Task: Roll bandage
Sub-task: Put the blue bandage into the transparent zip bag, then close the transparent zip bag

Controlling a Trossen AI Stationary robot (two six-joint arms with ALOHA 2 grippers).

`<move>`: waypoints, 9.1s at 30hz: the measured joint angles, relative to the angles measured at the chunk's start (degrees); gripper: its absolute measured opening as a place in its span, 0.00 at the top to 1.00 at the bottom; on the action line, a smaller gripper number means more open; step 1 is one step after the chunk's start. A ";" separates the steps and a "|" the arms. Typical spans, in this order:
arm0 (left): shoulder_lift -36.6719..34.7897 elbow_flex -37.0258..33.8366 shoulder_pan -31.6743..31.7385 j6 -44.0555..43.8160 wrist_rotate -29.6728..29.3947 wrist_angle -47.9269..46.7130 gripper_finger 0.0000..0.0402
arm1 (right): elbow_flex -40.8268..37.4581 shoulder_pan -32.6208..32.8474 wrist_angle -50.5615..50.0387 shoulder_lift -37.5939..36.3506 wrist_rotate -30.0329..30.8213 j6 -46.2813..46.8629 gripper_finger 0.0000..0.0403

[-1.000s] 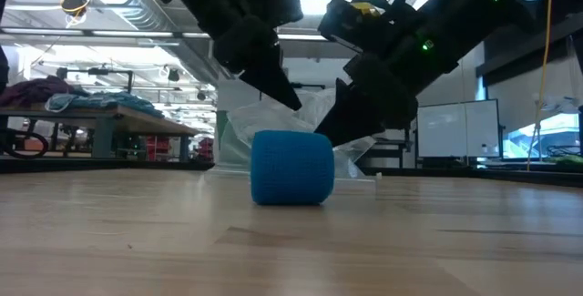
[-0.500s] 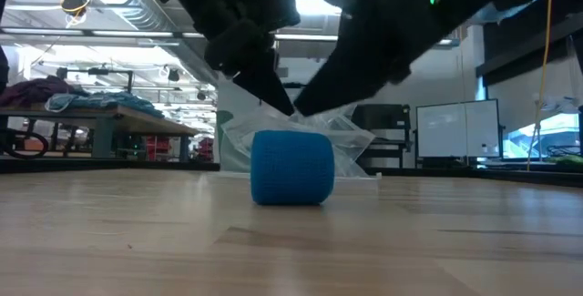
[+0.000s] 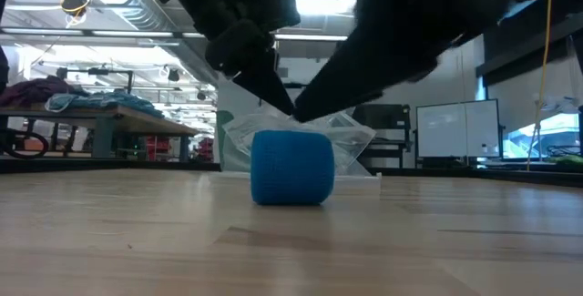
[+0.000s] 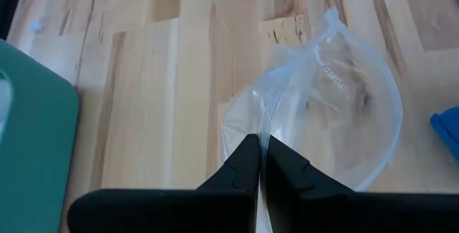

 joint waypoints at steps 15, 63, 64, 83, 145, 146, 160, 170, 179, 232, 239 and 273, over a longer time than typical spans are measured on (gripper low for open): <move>0.00 0.00 0.00 0.13 0.02 -0.07 0.99 | 0.05 -0.02 2.15 6.03 2.60 -3.23 0.32; -0.03 0.55 -4.27 -8.01 -0.27 0.01 0.99 | 0.01 -6.98 -12.41 -2.03 18.15 14.36 0.35; -0.07 0.59 -4.31 -7.92 -0.28 0.00 0.99 | 0.01 -7.13 -12.27 -2.03 17.62 15.53 0.32; -0.04 0.61 -5.19 -6.21 -7.95 -0.87 0.99 | 6.67 -7.26 -30.96 -2.03 13.08 35.03 0.39; -30.51 0.61 -7.86 -13.78 12.29 -6.33 0.99 | 16.27 5.44 -19.19 -12.39 19.62 -1.59 0.41; -30.51 0.61 -7.83 -14.07 12.23 -6.26 0.99 | 16.27 5.39 -18.11 -11.97 20.51 -2.16 0.41; -30.49 0.59 -6.85 -12.56 11.96 -7.26 0.99 | 19.48 3.50 -14.54 -10.15 28.51 -13.37 0.96; -30.56 0.59 -4.26 -8.07 8.57 -9.03 0.99 | 30.41 3.13 -38.71 -12.97 27.57 0.11 0.98; -30.91 0.55 -4.13 -4.47 8.76 -11.45 0.99 | 24.94 0.26 -42.91 -12.90 18.91 8.76 0.99; 1.76 -31.10 -19.35 -33.36 -4.98 43.09 0.68 | -4.10 -1.16 -10.06 -12.94 17.04 19.74 0.99; 2.29 -31.10 -19.37 -33.36 -7.16 44.22 0.72 | -4.10 -1.16 -10.02 -12.94 17.22 19.74 0.99; -31.01 -26.16 -19.59 -23.00 -5.96 -4.49 1.00 | -1.97 -1.16 -12.70 -13.92 6.15 19.57 0.86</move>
